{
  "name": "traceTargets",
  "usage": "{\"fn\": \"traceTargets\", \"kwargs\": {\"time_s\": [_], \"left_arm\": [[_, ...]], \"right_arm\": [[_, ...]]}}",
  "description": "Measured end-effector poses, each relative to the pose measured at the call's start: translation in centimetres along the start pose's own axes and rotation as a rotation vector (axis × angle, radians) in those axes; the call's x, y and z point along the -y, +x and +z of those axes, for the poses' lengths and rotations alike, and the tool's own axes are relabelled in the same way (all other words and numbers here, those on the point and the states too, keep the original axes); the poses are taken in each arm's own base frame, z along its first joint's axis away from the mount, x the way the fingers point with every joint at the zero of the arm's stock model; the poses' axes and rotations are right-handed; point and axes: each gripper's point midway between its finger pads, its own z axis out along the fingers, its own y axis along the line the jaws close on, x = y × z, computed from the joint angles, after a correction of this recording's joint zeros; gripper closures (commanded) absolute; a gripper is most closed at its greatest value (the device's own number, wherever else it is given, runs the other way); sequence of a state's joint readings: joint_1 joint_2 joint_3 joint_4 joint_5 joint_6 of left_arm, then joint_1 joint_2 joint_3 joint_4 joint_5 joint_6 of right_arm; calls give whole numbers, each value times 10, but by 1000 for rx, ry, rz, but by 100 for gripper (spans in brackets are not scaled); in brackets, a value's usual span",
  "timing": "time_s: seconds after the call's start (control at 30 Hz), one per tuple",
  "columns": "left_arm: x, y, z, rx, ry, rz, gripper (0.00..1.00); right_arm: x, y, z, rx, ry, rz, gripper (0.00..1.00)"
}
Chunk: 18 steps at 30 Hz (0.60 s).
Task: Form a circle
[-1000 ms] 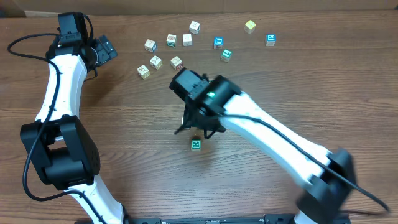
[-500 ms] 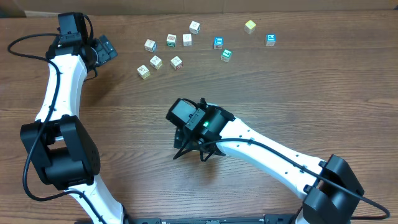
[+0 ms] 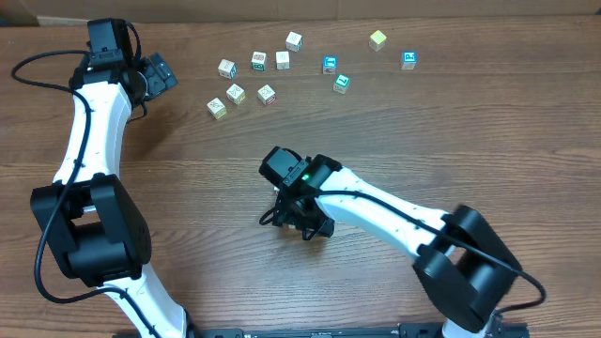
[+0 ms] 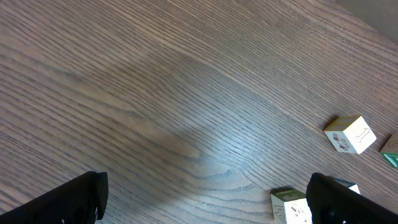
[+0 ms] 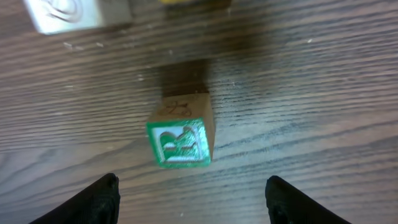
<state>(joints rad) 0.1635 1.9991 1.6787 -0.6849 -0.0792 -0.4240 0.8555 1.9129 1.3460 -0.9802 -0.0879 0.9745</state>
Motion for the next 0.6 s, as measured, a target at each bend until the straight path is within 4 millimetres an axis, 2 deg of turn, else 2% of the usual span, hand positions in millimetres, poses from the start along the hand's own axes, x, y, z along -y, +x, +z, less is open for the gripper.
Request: {"fn": "traceTargets", "kwargs": {"time_s": [0.13,0.37,0.6], "left_arm": [[0,0,0,0,0,0,1],[0,0,0,0,0,0,1],[0,0,0,0,1,0,0]], "right_arm": [[-1,-2,8,-34,-14,-13,35],[-7,-21,6,-16,-79,-22,51],[-7,-19,7,-22,-76,-31,50]]}}
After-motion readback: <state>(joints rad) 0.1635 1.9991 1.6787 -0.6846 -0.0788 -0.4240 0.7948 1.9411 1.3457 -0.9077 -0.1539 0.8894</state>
